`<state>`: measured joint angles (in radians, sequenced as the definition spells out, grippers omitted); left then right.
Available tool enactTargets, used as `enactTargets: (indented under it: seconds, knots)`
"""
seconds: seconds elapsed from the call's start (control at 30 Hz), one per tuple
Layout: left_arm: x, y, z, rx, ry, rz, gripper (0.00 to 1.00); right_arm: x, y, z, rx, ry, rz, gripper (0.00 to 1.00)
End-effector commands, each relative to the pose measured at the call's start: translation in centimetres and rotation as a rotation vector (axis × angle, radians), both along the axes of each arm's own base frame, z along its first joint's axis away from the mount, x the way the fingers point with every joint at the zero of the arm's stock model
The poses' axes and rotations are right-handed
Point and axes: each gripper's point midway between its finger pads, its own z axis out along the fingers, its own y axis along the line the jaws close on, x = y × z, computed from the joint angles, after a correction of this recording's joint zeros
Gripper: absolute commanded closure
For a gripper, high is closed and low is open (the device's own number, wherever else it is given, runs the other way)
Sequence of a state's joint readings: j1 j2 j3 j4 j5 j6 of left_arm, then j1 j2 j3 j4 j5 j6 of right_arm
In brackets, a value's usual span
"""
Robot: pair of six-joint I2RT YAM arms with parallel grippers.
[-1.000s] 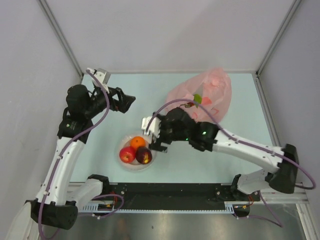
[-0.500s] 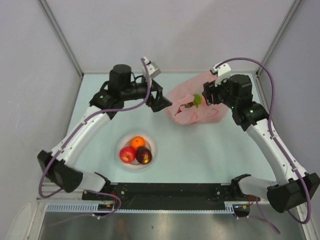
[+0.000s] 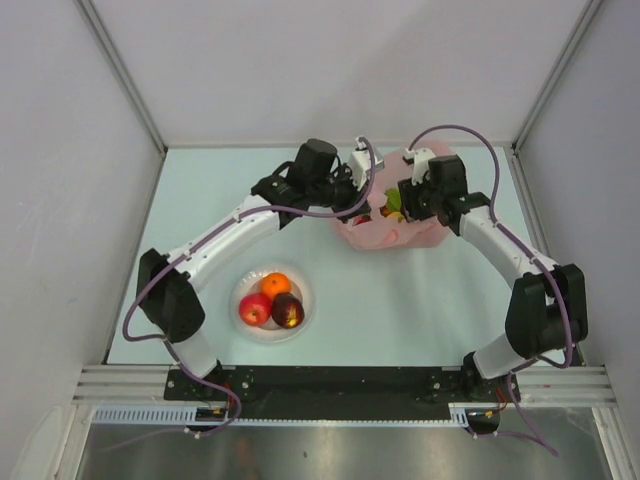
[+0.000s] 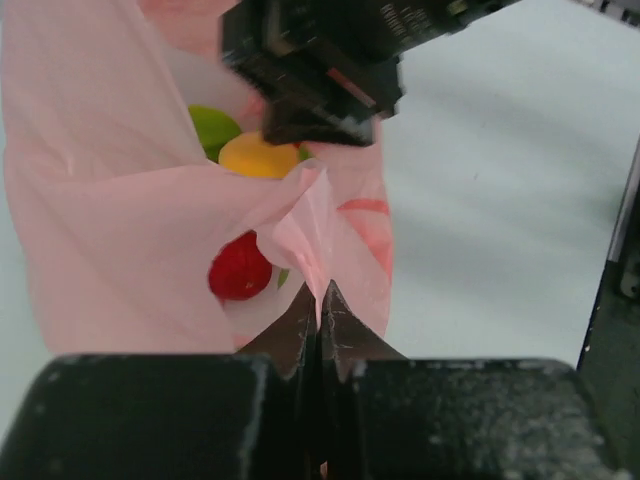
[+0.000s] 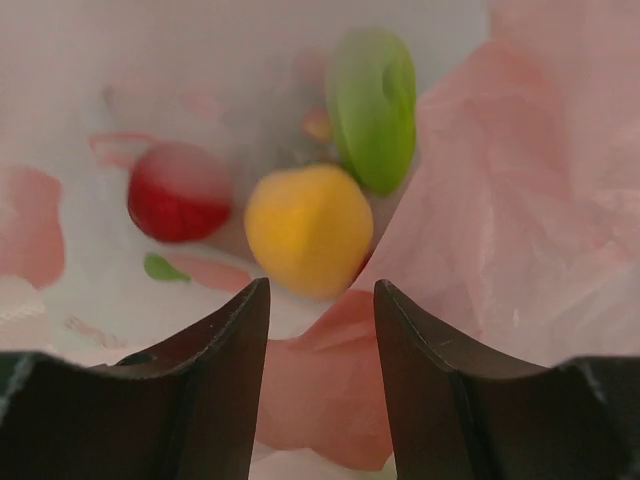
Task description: Take the fake fruits out of the plastic bag
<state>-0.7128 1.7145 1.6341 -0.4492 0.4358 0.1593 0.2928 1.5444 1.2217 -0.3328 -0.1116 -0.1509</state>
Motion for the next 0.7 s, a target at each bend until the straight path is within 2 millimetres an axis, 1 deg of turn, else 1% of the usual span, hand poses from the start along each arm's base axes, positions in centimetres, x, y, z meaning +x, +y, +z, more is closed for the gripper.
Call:
enactTargets:
  seconds: [0.0, 0.03, 0.07, 0.1, 0.13, 0.2, 0.23, 0.27, 0.3, 0.33, 0.37, 0.43, 0.47, 0.53, 0.57, 0.67]
  knots:
    - [-0.4, 1.7, 1.5, -0.005, -0.065, 0.043, 1.0, -5.0, -0.2, -1.4, 0.03, 0.107, 0.041, 0.5]
    - [-1.1, 2.2, 2.6, -0.025, -0.085, 0.037, 1.0, -7.7, -0.2, -2.9, 0.016, 0.185, 0.07, 0.5]
    - [-1.5, 2.4, 3.0, -0.038, -0.082, 0.033, 1.0, -9.0, 0.3, -3.5, 0.017, 0.214, 0.105, 0.5]
    - [-2.1, 2.6, 3.0, -0.042, -0.069, 0.029, 1.0, -10.2, 0.9, -3.8, 0.006, 0.223, 0.14, 0.5]
    - [-2.6, 3.0, 3.8, -0.058, -0.075, 0.031, 1.0, -11.2, 1.0, -4.3, -0.003, 0.24, 0.152, 0.5]
    - [-3.2, 3.4, 3.1, -0.053, -0.05, 0.034, 1.0, -11.5, 1.2, -4.6, 0.004, 0.258, 0.153, 0.5]
    - [-3.5, 3.5, 2.8, -0.048, -0.039, 0.033, 1.0, -10.9, 1.1, -4.7, 0.001, 0.245, 0.134, 0.49]
    - [-3.7, 3.6, 1.8, -0.034, -0.015, 0.034, 1.0, -10.3, 0.9, -4.5, 0.002, 0.23, 0.114, 0.49]
    - [-3.7, 3.8, 1.3, -0.025, -0.007, 0.042, 1.0, -9.4, 0.4, -4.2, 0.009, 0.212, 0.085, 0.5]
    - [-3.8, 3.9, 0.9, -0.02, 0.002, 0.045, 1.0, -8.0, 0.5, -3.6, 0.024, 0.182, 0.061, 0.49]
    - [-4.0, 4.1, 0.2, -0.011, 0.018, 0.05, 1.0, -7.2, 0.4, -3.2, 0.029, 0.161, 0.048, 0.49]
    - [-4.1, 4.3, 0.1, -0.009, 0.017, 0.054, 1.0, -5.1, 0.2, -2.2, 0.037, 0.107, 0.019, 0.47]
    - [-4.2, 4.3, -0.3, -0.004, 0.023, 0.054, 1.0, -4.1, 0.5, -2.3, 0.033, 0.1, 0.019, 0.38]
    - [-4.1, 4.3, -0.4, 0.001, 0.021, 0.055, 1.0, -2.6, 0.6, -2.5, 0.029, 0.081, -0.004, 0.26]
    - [-4.0, 4.2, -0.5, 0.003, 0.022, 0.053, 1.0, -1.8, 0.8, -3.3, 0.028, 0.098, -0.014, 0.18]
    - [-3.9, 3.9, -0.7, -0.001, 0.03, 0.047, 1.0, 0.1, 1.2, -4.2, 0.045, 0.112, -0.044, 0.14]
